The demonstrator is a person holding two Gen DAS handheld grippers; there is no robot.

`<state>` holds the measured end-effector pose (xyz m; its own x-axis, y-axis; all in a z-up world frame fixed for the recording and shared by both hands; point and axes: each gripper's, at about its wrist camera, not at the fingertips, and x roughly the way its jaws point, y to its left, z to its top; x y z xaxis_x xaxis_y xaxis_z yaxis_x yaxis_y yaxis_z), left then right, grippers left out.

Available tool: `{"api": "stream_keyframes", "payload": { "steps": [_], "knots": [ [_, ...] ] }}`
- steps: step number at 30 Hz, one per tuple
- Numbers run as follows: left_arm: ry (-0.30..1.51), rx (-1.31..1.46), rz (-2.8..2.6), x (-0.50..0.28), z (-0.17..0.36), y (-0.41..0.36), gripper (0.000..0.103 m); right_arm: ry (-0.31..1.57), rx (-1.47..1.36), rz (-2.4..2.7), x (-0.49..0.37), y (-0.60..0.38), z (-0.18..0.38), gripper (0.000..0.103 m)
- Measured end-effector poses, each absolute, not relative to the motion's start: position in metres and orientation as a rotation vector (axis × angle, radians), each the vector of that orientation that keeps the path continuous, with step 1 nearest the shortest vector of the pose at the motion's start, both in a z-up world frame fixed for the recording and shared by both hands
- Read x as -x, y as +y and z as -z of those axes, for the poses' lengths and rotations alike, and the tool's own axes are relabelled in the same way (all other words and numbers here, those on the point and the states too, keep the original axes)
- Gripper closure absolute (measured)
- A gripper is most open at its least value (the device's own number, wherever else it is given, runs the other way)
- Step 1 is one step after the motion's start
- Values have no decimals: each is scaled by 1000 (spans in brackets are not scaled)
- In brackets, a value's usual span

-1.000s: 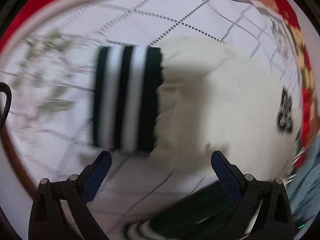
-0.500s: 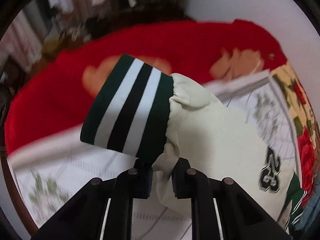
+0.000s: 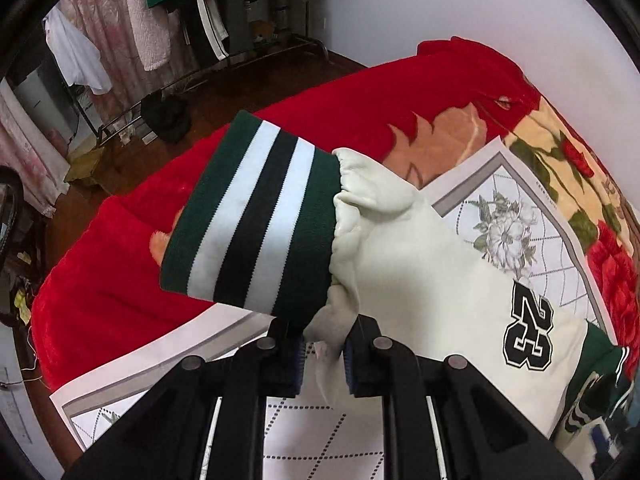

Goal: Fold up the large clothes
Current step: 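Grasp the numbered sleeve cuff with the left tool while the right tool lifts its cuff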

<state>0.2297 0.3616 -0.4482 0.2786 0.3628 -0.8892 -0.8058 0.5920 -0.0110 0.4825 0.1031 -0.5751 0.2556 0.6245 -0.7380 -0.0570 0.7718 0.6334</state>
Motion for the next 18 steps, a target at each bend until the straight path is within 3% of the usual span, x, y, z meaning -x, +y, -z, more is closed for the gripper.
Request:
{"api": "stream_keyframes", "payload": {
  "steps": [5,7,9,11,13,18],
  "knots": [
    [1006,504,-835,-229,448,351,91,1157,-809,-171,-490,23,598,40],
    [1003,492,-837,-230,446,346,91,1210,-872,-151,-503,25,624,52],
    [999,484,-839,-233,443,342,91,1327,-798,-223,-518,58,651,59],
    [992,480,-838,-234,437,339,91,1437,-628,-294,-524,97,672,59],
    [979,472,-831,-238,428,335,92,1416,-512,-312,-525,112,668,57],
    [904,315,-792,-254,386,304,92,1351,-614,-293,-508,66,633,56]
  ]
}}
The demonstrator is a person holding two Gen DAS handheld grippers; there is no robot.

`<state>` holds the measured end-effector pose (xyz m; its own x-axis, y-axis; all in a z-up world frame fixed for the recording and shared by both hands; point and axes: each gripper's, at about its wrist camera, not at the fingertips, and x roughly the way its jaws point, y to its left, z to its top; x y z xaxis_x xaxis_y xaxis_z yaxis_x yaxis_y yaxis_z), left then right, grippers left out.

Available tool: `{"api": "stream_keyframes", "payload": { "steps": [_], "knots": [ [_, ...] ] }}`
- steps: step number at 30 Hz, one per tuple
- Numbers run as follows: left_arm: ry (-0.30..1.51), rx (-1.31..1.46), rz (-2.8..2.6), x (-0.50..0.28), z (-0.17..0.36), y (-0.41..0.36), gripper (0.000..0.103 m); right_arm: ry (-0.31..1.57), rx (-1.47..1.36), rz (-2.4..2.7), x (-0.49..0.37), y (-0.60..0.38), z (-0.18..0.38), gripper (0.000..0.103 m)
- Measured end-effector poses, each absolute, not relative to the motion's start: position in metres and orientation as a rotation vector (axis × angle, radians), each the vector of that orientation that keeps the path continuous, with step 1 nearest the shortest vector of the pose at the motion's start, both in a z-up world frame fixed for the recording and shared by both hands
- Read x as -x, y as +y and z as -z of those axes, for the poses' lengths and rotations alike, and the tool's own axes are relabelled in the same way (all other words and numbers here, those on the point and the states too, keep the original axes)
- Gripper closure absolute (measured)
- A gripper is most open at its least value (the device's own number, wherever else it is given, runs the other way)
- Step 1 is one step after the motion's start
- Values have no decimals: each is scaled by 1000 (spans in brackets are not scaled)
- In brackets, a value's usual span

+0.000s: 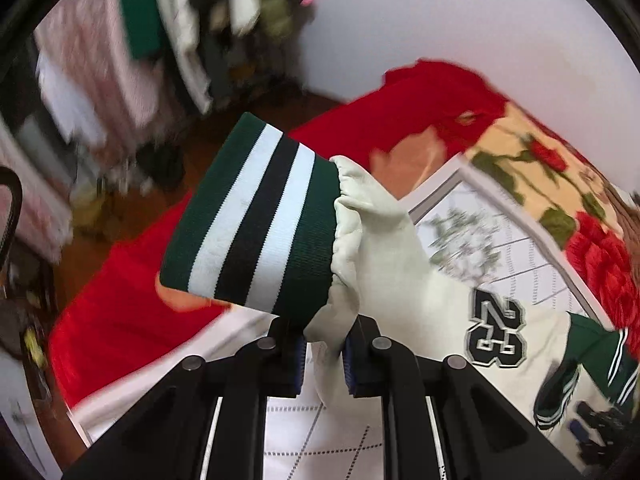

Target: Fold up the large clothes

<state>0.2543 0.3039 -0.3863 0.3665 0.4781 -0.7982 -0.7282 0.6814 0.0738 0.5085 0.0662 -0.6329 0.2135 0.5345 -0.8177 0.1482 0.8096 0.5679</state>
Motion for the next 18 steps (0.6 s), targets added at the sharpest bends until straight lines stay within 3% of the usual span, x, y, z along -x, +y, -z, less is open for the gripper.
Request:
{"api": "stream_keyframes", "payload": {
  "steps": [3,10,18],
  "knots": [
    [848,172,-733,-271,359,264,92,1306,-625,-189,-483,19,615,47],
    [777,-25,-479,-320,320,126,93,1309,-672,-30,-435,-94,618,47],
    [829,-54,-117,-366,329,-74,94,1264,-785,99,-369,-201,626,47]
  ]
}}
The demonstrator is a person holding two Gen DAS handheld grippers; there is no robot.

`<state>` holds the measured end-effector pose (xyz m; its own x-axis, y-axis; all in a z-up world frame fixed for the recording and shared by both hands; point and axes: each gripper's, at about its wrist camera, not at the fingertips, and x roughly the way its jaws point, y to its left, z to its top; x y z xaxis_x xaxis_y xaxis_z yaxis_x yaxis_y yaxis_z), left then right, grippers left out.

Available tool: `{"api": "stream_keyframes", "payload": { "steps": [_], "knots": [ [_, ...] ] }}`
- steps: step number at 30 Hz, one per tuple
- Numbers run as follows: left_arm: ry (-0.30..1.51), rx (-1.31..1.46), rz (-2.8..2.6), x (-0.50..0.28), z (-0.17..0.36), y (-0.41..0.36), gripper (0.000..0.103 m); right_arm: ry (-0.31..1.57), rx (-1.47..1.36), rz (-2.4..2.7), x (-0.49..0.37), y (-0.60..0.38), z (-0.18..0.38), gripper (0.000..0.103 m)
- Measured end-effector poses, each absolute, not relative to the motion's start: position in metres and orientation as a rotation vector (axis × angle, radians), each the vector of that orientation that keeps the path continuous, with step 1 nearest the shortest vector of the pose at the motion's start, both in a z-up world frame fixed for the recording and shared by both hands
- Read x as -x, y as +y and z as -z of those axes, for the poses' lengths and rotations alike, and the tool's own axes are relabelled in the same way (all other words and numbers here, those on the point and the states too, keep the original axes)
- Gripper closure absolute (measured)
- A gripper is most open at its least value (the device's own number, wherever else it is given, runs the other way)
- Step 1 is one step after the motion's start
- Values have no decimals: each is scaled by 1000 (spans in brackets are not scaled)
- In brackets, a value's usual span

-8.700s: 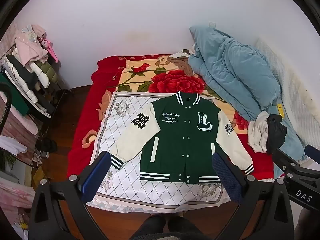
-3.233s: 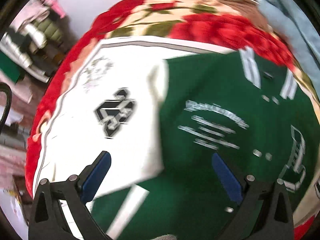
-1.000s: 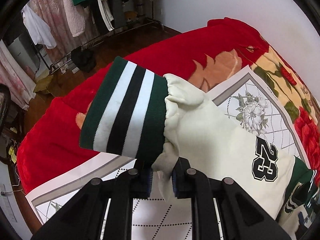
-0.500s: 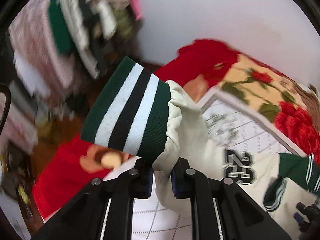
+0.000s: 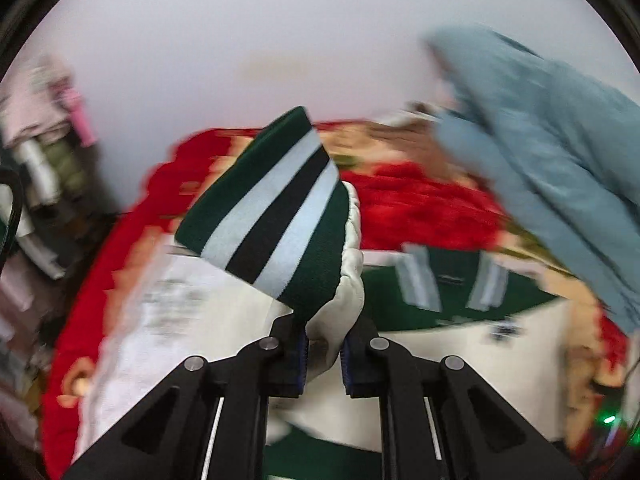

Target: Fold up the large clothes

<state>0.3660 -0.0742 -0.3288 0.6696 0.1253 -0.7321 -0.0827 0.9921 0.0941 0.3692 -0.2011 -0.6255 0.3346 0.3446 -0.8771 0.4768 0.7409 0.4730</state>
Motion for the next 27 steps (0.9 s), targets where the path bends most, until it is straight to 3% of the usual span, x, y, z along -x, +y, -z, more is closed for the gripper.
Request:
{"api": "stream_keyframes", "payload": {
  "steps": [8,12,15,17,18,19,27],
  "knots": [
    [996,-172,233,-379,394,-271,95,1248,-840,252,-314,-301,639,47],
    [1114,-258,296,-383,432,-317,94,1267,-841,301,-291,-339,649,47],
    [1167,-272,318,-383,447,-329,87,1262,-860,302,-280,-355,651,47],
    [1166,-258,333,-379,446,-330,68,1257,-854,300,-275,-361,648,47],
    [1174,-240,352,-379,444,-327,29,1258,-841,305,-273,-365,645,45],
    [1184,-214,372,-380,442,-323,0,1254,-840,301,-271,-367,642,40],
    [1174,-105,241,-366,416,-254,0,1200,-890,253,-265,-384,610,36]
  ]
}}
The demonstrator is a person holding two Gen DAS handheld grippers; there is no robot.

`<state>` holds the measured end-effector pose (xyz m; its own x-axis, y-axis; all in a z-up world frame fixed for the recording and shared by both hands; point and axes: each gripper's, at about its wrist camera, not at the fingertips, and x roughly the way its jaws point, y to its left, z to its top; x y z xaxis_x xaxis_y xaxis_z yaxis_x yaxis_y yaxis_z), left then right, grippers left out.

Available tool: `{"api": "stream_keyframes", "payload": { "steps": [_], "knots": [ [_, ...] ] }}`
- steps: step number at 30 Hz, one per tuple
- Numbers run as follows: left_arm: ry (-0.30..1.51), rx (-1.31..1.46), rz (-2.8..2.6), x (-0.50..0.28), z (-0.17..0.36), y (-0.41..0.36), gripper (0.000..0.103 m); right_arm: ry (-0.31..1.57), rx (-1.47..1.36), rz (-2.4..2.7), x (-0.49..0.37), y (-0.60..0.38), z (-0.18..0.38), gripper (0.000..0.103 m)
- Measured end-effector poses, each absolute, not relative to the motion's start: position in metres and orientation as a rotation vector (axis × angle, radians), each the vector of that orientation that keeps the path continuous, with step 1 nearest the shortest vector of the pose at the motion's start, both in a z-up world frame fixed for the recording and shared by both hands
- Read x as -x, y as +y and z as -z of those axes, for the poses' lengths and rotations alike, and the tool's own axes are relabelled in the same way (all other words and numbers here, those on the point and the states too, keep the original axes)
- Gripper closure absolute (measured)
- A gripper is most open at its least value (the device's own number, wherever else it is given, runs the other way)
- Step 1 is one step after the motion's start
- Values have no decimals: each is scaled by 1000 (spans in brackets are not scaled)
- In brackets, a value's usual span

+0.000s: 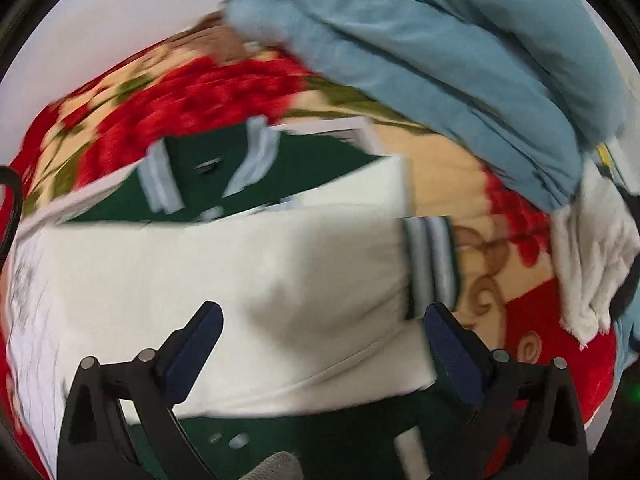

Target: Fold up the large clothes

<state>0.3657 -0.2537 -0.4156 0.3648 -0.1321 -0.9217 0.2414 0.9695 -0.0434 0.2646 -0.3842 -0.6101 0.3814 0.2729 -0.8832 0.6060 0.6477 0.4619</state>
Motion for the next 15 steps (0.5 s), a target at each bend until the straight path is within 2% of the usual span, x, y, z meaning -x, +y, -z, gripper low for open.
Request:
{"api": "stream_keyframes", "payload": {
  "steps": [7,10,15],
  "knots": [
    [1093,-178,-168,-368,410,-133,0,1193,-825,147,-327,-358,598,36],
    [1098,-234,-364,-401,439,-85,0,1190,-760,142,-365,-346,602,36],
    [1146,-242,-490,-451,494,-27,0,1274,-692,231,-429,-332,642,38]
  ]
}}
